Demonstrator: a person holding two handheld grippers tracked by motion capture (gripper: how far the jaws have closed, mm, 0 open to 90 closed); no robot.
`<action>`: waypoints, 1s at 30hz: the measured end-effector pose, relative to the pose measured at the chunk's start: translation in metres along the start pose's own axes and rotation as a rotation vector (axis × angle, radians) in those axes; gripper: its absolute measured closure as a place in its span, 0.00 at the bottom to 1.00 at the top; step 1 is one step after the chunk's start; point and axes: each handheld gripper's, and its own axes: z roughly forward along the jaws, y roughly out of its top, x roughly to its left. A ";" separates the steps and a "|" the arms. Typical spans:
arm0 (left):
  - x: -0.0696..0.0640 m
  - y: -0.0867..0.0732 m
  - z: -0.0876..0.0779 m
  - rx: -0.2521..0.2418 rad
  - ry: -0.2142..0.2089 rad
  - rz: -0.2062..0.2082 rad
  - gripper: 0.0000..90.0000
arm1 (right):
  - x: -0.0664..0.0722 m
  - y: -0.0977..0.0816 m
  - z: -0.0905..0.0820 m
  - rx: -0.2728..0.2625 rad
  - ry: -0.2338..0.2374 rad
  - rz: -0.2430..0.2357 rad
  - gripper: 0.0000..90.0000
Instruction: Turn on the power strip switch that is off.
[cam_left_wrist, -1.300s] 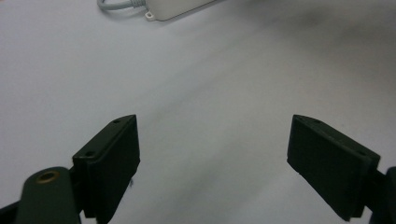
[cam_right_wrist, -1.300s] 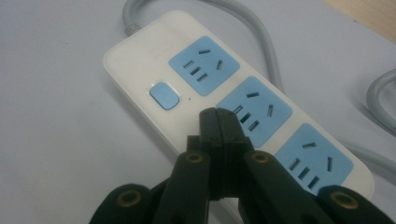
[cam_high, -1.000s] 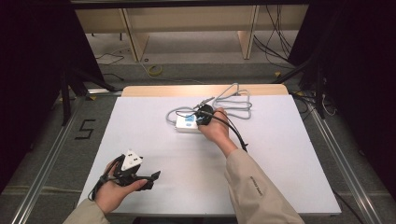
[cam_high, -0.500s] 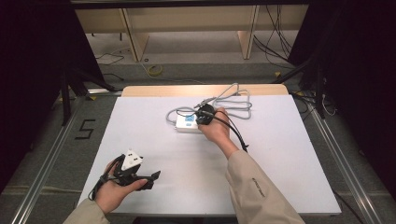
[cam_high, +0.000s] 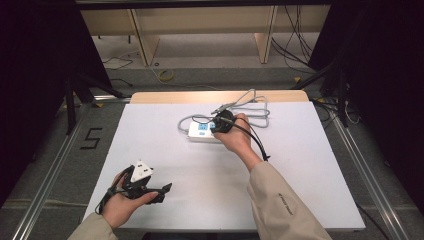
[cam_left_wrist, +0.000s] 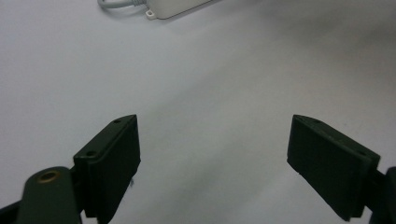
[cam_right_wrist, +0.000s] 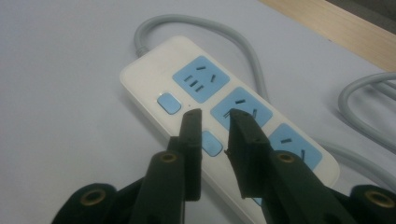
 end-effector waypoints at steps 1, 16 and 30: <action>0.000 0.000 0.000 0.000 -0.001 -0.003 0.19 | 0.000 0.000 0.000 0.000 0.000 0.000 0.81; 0.001 -0.001 -0.001 0.006 0.003 -0.002 0.19 | -0.009 -0.012 -0.022 -0.013 0.014 0.030 0.62; 0.000 -0.001 0.000 0.009 0.009 0.002 0.19 | -0.020 -0.041 -0.045 -0.057 0.053 0.060 0.55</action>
